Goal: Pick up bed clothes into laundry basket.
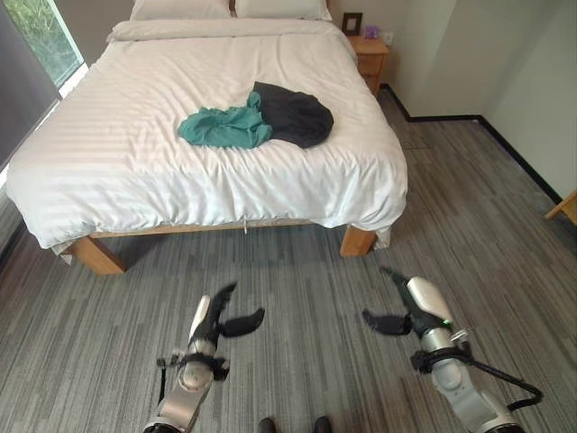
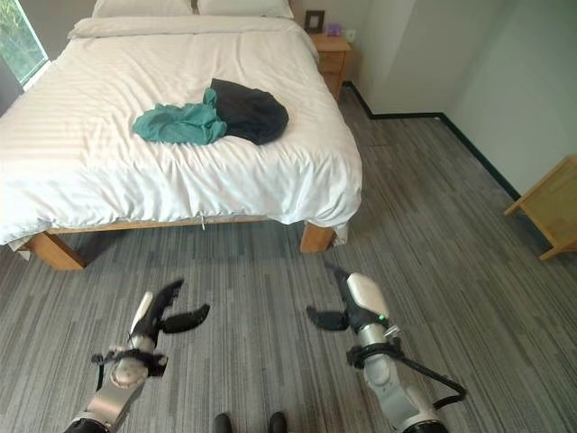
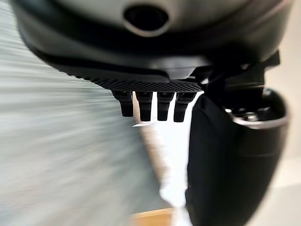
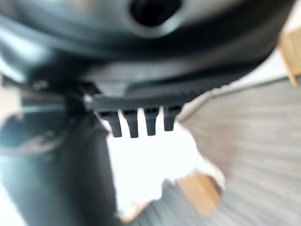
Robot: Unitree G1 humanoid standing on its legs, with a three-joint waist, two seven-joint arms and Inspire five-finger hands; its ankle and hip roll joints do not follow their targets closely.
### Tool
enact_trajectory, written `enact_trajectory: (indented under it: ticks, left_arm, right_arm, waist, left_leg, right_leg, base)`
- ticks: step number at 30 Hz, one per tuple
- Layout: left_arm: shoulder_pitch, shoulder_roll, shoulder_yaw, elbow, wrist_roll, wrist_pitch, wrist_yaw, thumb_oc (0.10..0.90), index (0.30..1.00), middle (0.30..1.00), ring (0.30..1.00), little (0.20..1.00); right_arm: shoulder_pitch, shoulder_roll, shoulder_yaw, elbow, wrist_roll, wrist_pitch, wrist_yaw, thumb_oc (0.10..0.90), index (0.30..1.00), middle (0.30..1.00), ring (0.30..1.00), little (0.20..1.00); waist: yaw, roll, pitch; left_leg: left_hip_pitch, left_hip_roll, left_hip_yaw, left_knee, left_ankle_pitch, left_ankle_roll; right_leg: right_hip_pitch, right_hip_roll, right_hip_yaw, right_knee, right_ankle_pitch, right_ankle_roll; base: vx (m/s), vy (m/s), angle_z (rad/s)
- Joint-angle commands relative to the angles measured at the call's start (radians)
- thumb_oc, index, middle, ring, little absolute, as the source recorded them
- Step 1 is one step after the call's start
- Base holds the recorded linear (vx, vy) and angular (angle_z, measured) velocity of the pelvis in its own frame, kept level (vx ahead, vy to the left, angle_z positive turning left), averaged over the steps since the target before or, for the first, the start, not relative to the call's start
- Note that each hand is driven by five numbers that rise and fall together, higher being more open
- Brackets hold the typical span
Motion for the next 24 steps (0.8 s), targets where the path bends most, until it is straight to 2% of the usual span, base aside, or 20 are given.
enact_trajectory:
  ticks: [1, 2, 4, 6, 10, 19, 20, 21, 22, 24]
  left_arm:
    - [0.003, 0.044, 0.056, -0.099, -0.029, -0.116, 0.050, 0.800, 0.900, 0.900, 0.900, 0.900]
    - [0.030, 0.037, 0.074, -0.155, -0.034, -0.119, 0.049, 0.800, 0.900, 0.900, 0.900, 0.900]
    - [0.043, 0.038, 0.082, -0.183, -0.038, -0.118, 0.043, 0.800, 0.900, 0.900, 0.900, 0.900]
    - [0.073, 0.041, 0.098, -0.224, -0.035, -0.113, 0.038, 0.800, 0.900, 0.900, 0.900, 0.900]
    - [0.082, 0.048, 0.109, -0.223, -0.027, -0.100, 0.037, 0.800, 0.900, 0.900, 0.900, 0.900]
    - [0.081, 0.048, 0.110, -0.223, -0.027, -0.100, 0.037, 0.800, 0.900, 0.900, 0.900, 0.900]
    - [0.115, 0.061, 0.166, -0.116, 0.001, -0.031, 0.054, 0.800, 0.900, 0.900, 0.900, 0.900]
    - [0.108, 0.057, 0.169, -0.109, 0.001, -0.031, 0.052, 0.800, 0.900, 0.900, 0.900, 0.900]
    - [0.102, 0.056, 0.169, -0.098, 0.000, -0.031, 0.051, 0.800, 0.900, 0.900, 0.900, 0.900]
    - [0.100, 0.054, 0.167, -0.103, 0.003, -0.032, 0.046, 0.800, 0.900, 0.900, 0.900, 0.900]
  right_arm:
    - [0.044, 0.010, -0.086, -0.086, 0.088, -0.071, -0.068, 0.800, 0.900, 0.900, 0.900, 0.900]
    - [0.059, 0.040, -0.102, -0.099, 0.113, -0.078, -0.070, 0.800, 0.900, 0.900, 0.900, 0.900]
    - [0.065, 0.050, -0.106, -0.102, 0.123, -0.078, -0.065, 0.800, 0.900, 0.900, 0.900, 0.900]
    - [0.061, 0.065, -0.104, -0.092, 0.130, -0.072, -0.068, 0.800, 0.900, 0.900, 0.900, 0.900]
    - [0.040, 0.062, -0.091, -0.067, 0.124, -0.059, -0.078, 0.800, 0.900, 0.900, 0.900, 0.900]
    - [0.037, 0.062, -0.091, -0.066, 0.124, -0.059, -0.078, 0.800, 0.900, 0.900, 0.900, 0.900]
    - [0.026, -0.007, -0.098, -0.121, 0.046, -0.015, -0.057, 0.800, 0.900, 0.900, 0.900, 0.900]
    - [0.025, -0.014, -0.105, -0.130, 0.044, -0.011, -0.051, 0.800, 0.900, 0.900, 0.900, 0.900]
    - [0.027, -0.026, -0.113, -0.133, 0.039, -0.009, -0.048, 0.800, 0.900, 0.900, 0.900, 0.900]
    - [0.042, -0.042, -0.127, -0.131, 0.036, -0.005, -0.041, 0.800, 0.900, 0.900, 0.900, 0.900]
  waist:
    - [-0.012, -0.004, -0.049]
    - [-0.011, -0.004, -0.047]
    - [-0.011, -0.006, -0.043]
    - [-0.007, -0.009, -0.039]
    - [0.005, -0.017, -0.024]
    - [0.006, -0.018, -0.024]
    - [0.018, -0.006, 0.130]
    - [0.015, -0.020, 0.129]
    - [0.007, -0.022, 0.129]
    - [-0.014, -0.038, 0.131]
  left_leg:
    - [0.024, 0.075, -0.035, 0.007, -0.090, -0.153]
    - [0.023, 0.076, -0.035, 0.007, -0.093, -0.149]
    - [0.018, 0.076, -0.033, 0.007, -0.082, -0.146]
    - [0.022, 0.072, -0.034, 0.007, -0.102, -0.134]
    - [0.017, 0.070, -0.031, 0.007, -0.107, -0.121]
    - [0.017, 0.070, -0.030, 0.007, -0.107, -0.121]
    - [0.096, 0.113, -0.053, 0.008, -0.141, -0.090]
    - [0.089, 0.097, -0.050, 0.008, -0.142, -0.094]
    - [0.095, 0.095, -0.054, 0.007, -0.154, -0.103]
    - [0.120, 0.078, -0.067, 0.007, -0.185, -0.117]
  right_leg:
    - [0.045, -0.064, 0.028, 0.013, -0.092, 0.119]
    - [0.041, -0.064, 0.031, 0.013, -0.091, 0.118]
    - [0.031, -0.063, 0.034, 0.016, -0.081, 0.117]
    - [0.027, -0.064, 0.047, 0.015, -0.088, 0.121]
    - [0.012, -0.059, 0.070, 0.024, -0.086, 0.122]
    - [0.011, -0.059, 0.072, 0.027, -0.087, 0.122]
    - [-0.258, -0.062, -0.004, 0.521, -0.040, 0.198]
    - [-0.292, -0.084, -0.003, 0.505, -0.059, 0.190]
    - [-0.299, -0.088, -0.018, 0.438, -0.079, 0.175]
    - [-0.308, -0.098, -0.026, 0.266, -0.061, 0.166]
  base:
    - [0.00, 0.000, 0.00]
    - [0.00, 0.000, 0.00]
    - [-0.03, 0.004, -0.05]
    - [0.01, 0.026, -0.06]
    - [-0.01, 0.025, -0.17]
    - [0.01, 0.010, -0.04]
    - [0.14, 0.053, 0.00]
    - [0.24, 0.034, -0.07]
    - [0.24, -0.069, -0.03]
    - [0.35, -0.089, 0.39]
